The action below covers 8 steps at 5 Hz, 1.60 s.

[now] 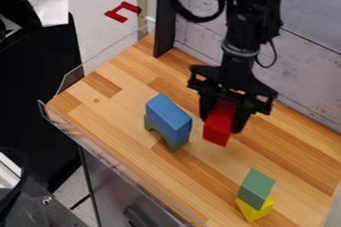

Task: Put the red block in between the arch and the cube

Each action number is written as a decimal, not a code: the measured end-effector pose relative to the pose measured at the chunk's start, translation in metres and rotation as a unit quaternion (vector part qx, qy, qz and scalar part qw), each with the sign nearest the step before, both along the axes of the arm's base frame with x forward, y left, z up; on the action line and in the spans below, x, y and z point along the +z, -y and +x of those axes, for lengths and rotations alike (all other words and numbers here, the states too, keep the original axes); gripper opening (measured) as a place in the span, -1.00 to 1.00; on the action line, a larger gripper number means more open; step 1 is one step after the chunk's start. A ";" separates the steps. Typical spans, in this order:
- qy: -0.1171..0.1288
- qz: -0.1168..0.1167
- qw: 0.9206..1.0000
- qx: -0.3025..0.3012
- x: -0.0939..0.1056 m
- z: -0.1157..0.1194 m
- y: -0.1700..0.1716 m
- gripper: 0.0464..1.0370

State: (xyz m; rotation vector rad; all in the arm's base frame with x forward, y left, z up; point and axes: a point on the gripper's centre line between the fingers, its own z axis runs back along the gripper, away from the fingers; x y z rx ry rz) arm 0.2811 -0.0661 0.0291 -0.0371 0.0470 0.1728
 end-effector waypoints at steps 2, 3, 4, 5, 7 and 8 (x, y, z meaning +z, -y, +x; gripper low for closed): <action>-0.007 0.005 0.999 -0.043 -0.019 -0.002 0.013 0.09; 0.004 0.009 0.999 -0.048 -0.033 0.004 0.013 0.09; -0.008 0.008 0.999 -0.047 -0.053 0.002 0.012 0.09; -0.004 -0.001 0.999 -0.038 -0.055 0.006 0.010 0.09; -0.012 -0.005 0.999 -0.034 -0.062 0.002 0.008 0.80; -0.011 -0.006 1.000 -0.028 -0.054 -0.002 0.007 0.93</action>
